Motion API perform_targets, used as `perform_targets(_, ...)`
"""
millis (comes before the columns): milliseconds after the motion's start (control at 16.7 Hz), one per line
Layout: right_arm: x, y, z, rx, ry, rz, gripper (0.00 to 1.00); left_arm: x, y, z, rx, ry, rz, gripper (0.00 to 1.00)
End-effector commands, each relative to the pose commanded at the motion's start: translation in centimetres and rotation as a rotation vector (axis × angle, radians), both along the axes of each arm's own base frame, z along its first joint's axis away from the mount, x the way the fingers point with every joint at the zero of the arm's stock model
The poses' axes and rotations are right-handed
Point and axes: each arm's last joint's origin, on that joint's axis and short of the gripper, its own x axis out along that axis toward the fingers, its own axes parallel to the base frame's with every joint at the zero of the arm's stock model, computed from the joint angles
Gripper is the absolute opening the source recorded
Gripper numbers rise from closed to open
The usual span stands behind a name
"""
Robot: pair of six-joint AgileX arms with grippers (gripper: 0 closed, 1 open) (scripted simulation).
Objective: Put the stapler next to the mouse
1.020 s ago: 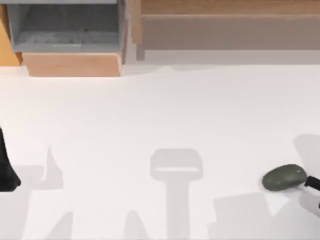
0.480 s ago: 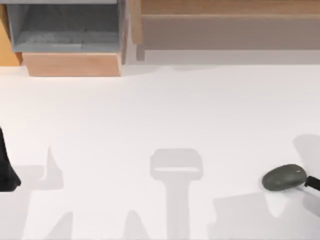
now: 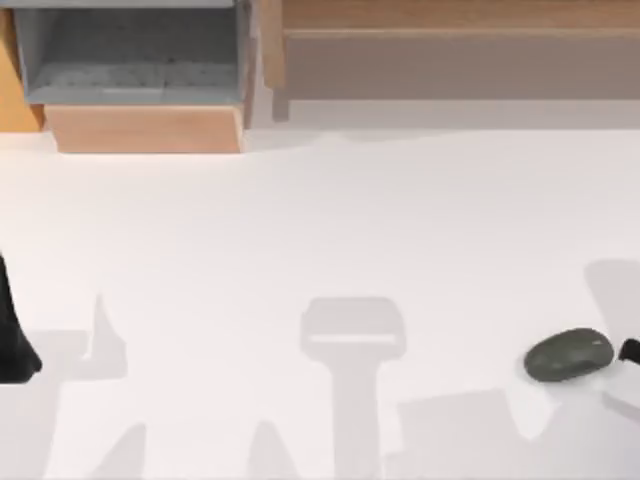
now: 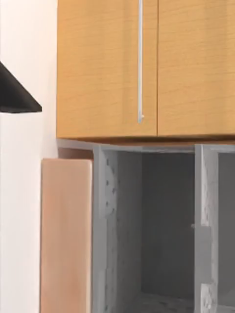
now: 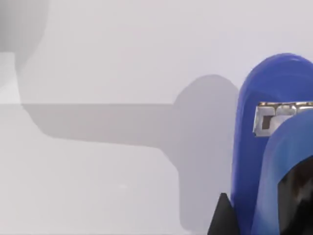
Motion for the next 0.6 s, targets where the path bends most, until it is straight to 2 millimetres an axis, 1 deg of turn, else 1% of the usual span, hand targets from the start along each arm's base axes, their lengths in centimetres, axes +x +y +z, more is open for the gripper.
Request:
perform_targets(120, 0.0, 0.0, 0.5, 0.000, -0.005, 0.000, 0.00, 0.0, 0.0, 0.0, 0.000, 0.000, 0.000, 1.00)
perform_targets(360, 0.0, 0.0, 0.3, 0.000, -0.001, 0.000, 0.00, 0.0, 0.0, 0.0, 0.000, 0.000, 0.000, 1.00)
perform_targets(480, 0.7, 0.2, 0.6, 0.000, 0.004, 0.017, 0.00, 0.0, 0.0, 0.0, 0.000, 0.000, 0.000, 1.00)
perform_targets(600, 2.3, 0.6, 1.1, -0.002, 0.016, 0.052, 0.00, 0.0, 0.0, 0.0, 0.000, 0.000, 0.000, 1.00)
